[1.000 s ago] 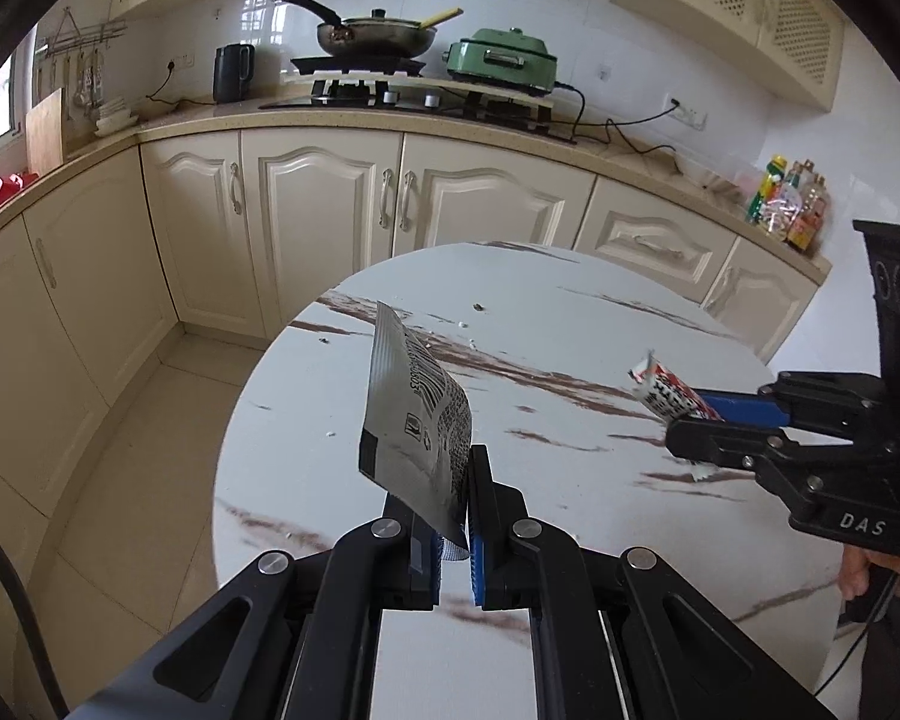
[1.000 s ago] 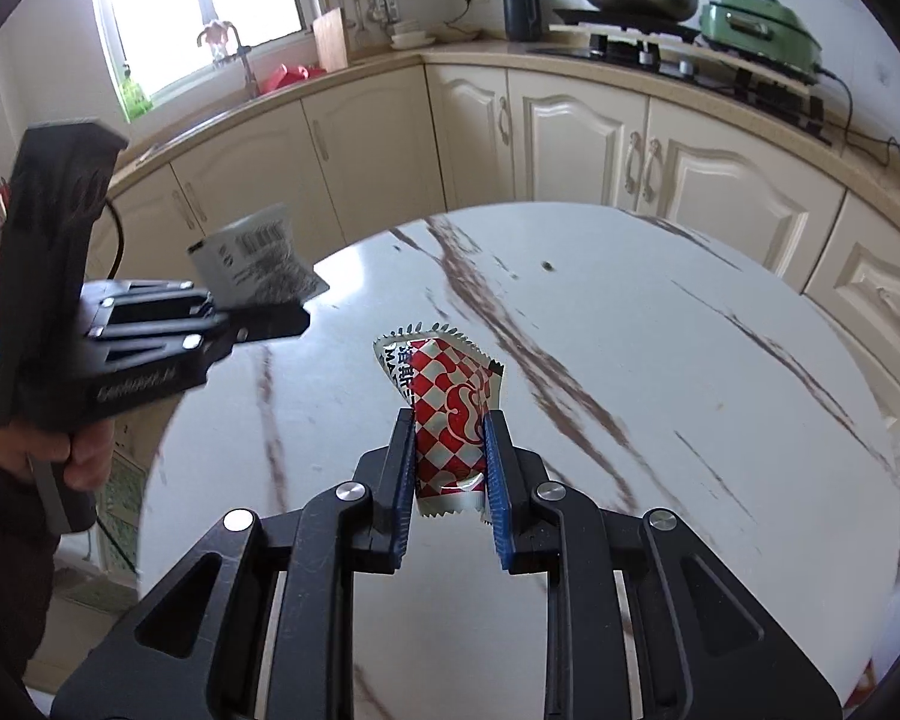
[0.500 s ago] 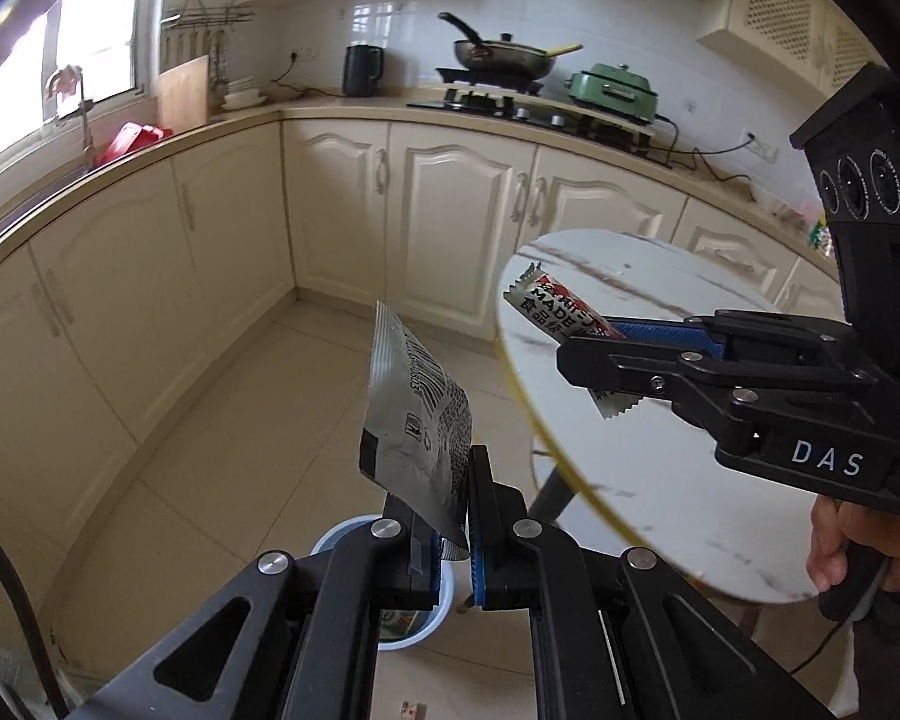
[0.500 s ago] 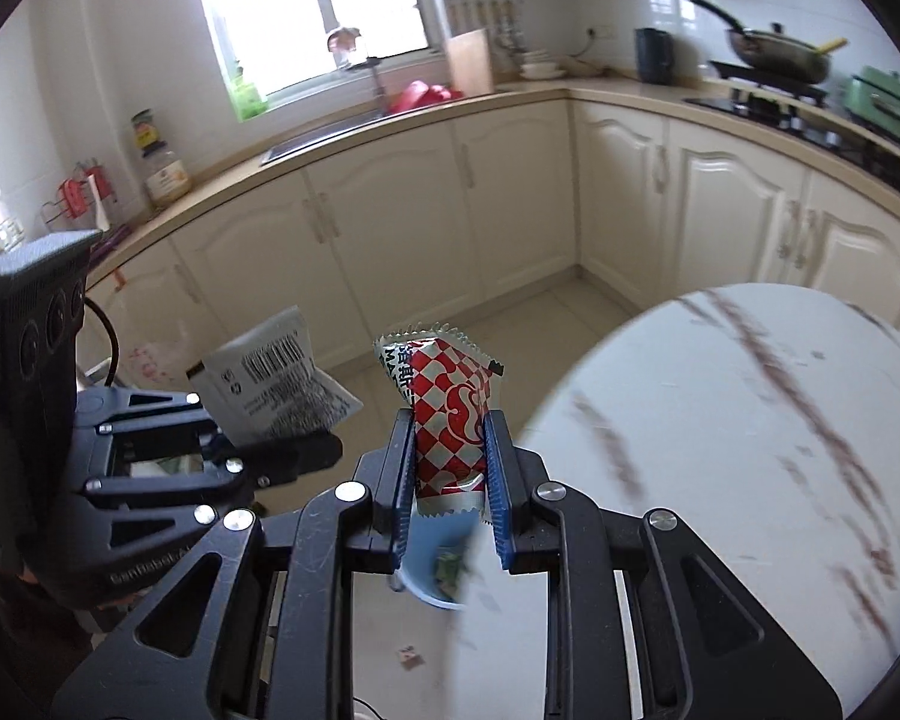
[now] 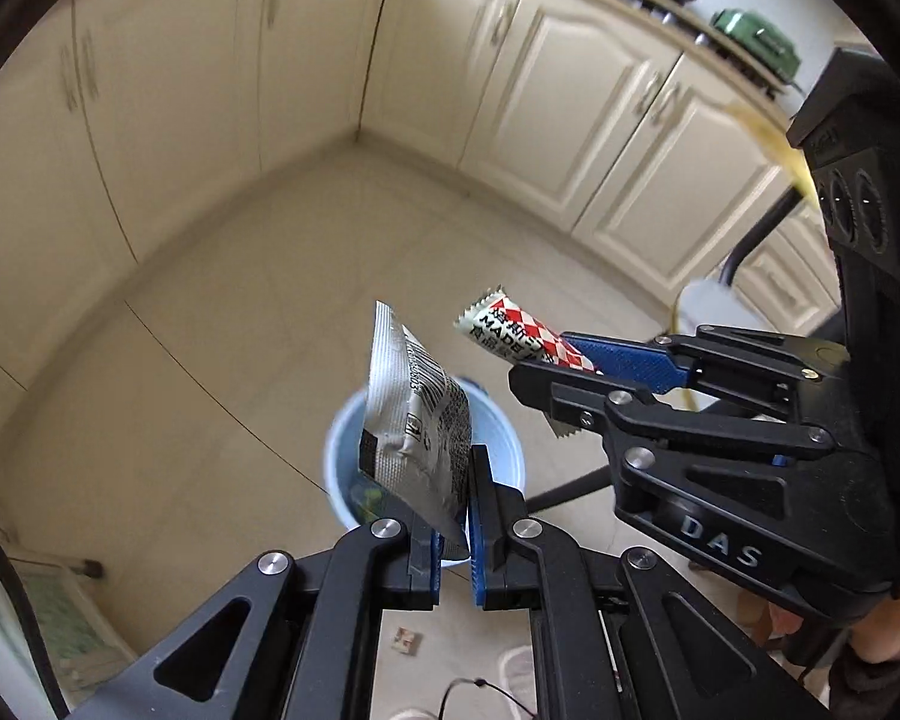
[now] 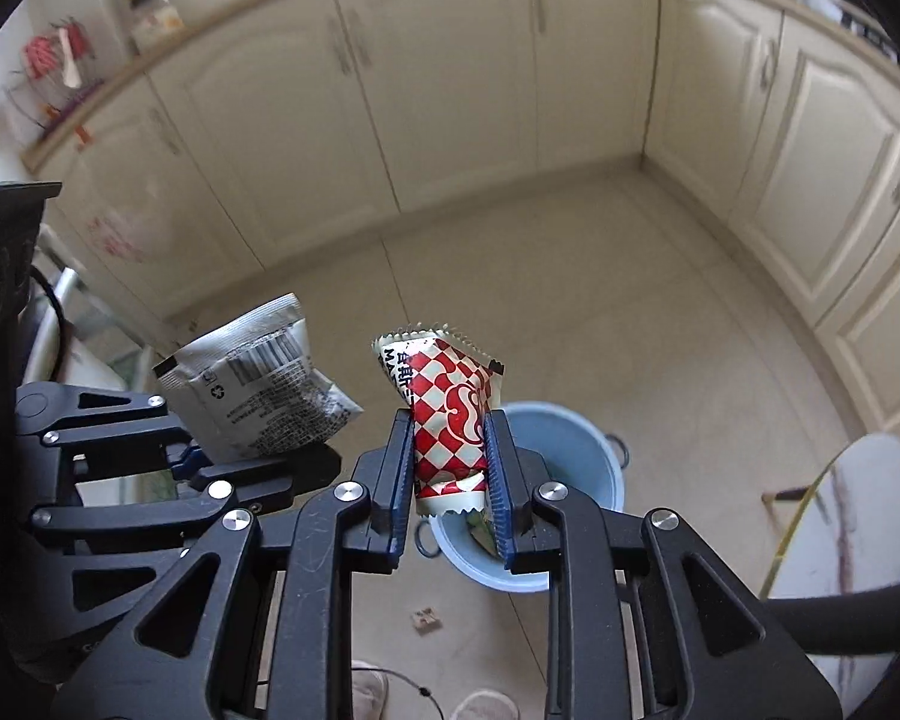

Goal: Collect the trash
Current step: 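Carry both packets over the blue bucket and open both grippers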

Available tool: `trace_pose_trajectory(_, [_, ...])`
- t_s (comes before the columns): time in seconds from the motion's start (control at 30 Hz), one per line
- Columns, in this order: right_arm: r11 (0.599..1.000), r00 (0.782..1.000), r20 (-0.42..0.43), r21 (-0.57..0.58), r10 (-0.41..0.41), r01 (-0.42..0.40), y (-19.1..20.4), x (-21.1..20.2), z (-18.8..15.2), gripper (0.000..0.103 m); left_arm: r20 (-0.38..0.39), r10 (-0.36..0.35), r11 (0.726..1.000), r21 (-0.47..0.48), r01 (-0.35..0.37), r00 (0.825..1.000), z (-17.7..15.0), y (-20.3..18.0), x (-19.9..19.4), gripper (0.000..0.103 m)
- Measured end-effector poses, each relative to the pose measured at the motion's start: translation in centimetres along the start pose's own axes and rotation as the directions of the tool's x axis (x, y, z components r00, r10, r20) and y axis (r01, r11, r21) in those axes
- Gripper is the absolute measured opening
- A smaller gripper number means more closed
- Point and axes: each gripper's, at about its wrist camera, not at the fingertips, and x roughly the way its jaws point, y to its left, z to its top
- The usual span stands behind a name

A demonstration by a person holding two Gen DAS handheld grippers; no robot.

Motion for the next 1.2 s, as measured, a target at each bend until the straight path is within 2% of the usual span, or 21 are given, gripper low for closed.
trace_pose_trajectory(0.17, [0.997,0.993,-0.105,0.062,-0.049,0.055,-3.6,7.6,-1.6,0.033,-0.116,-0.053,0.998,-0.05,0.047,0.992,-2.7,1.7,6.4,0.003])
trace_pose_trajectory(0.33, [0.985,0.986,-0.162,0.163,-0.032,0.059,-7.5,12.7,-3.8,0.038,-0.179,-0.082,0.994,-0.09,0.067,0.98,-5.6,3.0,10.4,0.004])
trace_pose_trajectory(0.47, [0.978,0.986,-0.167,0.2,-0.025,0.058,-9.4,14.7,-5.4,0.049,-0.216,-0.086,0.992,-0.108,0.063,0.973,-6.9,4.4,12.4,0.01])
trace_pose_trajectory(0.53, [0.977,0.985,-0.174,0.206,-0.013,0.049,-10.1,15.3,-6.1,0.05,-0.217,-0.108,0.986,-0.148,0.077,0.97,-7.7,5.4,12.9,0.011])
trace_pose_trajectory(0.63, [0.981,0.983,-0.183,0.19,0.0,0.036,-10.4,16.1,-6.5,0.05,-0.224,-0.105,0.981,-0.184,0.064,0.969,-8.9,7.2,13.1,0.011])
trace_pose_trajectory(0.77, [0.981,0.982,-0.19,0.19,-0.007,0.044,-10.7,17.0,-7.0,0.05,-0.246,-0.138,0.977,-0.192,0.091,0.959,-9.6,7.8,13.5,0.011])
trace_pose_trajectory(0.8, [0.981,0.981,-0.192,0.187,-0.016,0.052,-10.6,17.1,-7.0,0.05,-0.251,-0.132,0.978,-0.193,0.085,0.959,-9.4,8.0,13.7,0.014])
trace_pose_trajectory(0.87, [0.981,0.98,-0.195,0.18,-0.039,0.075,-10.8,17.4,-7.1,0.051,-0.259,-0.124,0.974,-0.216,0.067,0.958,-8.9,8.6,13.9,0.037])
trace_pose_trajectory(0.9, [0.979,0.979,-0.199,0.192,-0.033,0.072,-11.0,17.6,-7.2,0.052,-0.263,-0.106,0.973,-0.226,0.046,0.959,-9.0,8.9,13.7,0.057])
trace_pose_trajectory(0.93, [0.976,0.979,-0.202,0.208,-0.022,0.064,-11.3,17.8,-7.4,0.054,-0.248,-0.084,0.973,-0.229,0.025,0.965,-9.2,9.3,13.1,0.063])
trace_pose_trajectory(0.97, [0.975,0.978,-0.206,0.209,-0.032,0.076,-11.4,17.9,-7.5,0.054,-0.234,-0.064,0.974,-0.224,0.01,0.97,-9.0,9.5,12.7,0.063])
trace_pose_trajectory(1.0, [0.975,0.978,-0.207,0.209,-0.036,0.08,-11.4,17.9,-7.7,0.055,-0.23,-0.047,0.976,-0.218,-0.005,0.972,-7.5,9.1,12.8,0.063])
trace_pose_trajectory(1.03, [0.975,0.979,-0.203,0.207,-0.035,0.077,-11.5,17.8,-7.9,0.055,-0.228,-0.027,0.978,-0.205,-0.021,0.973,-7.7,9.0,11.9,0.063])
trace_pose_trajectory(1.13, [0.978,0.976,-0.211,0.189,-0.045,0.086,-11.5,17.5,-8.7,0.058,-0.207,0.062,0.987,-0.131,-0.09,0.976,-7.8,5.4,10.8,0.064])
trace_pose_trajectory(1.2, [0.983,0.972,-0.223,0.153,-0.069,0.105,-11.3,17.6,-9.2,0.062,-0.192,0.108,0.989,-0.077,-0.125,0.975,-9.0,5.2,9.9,0.067])
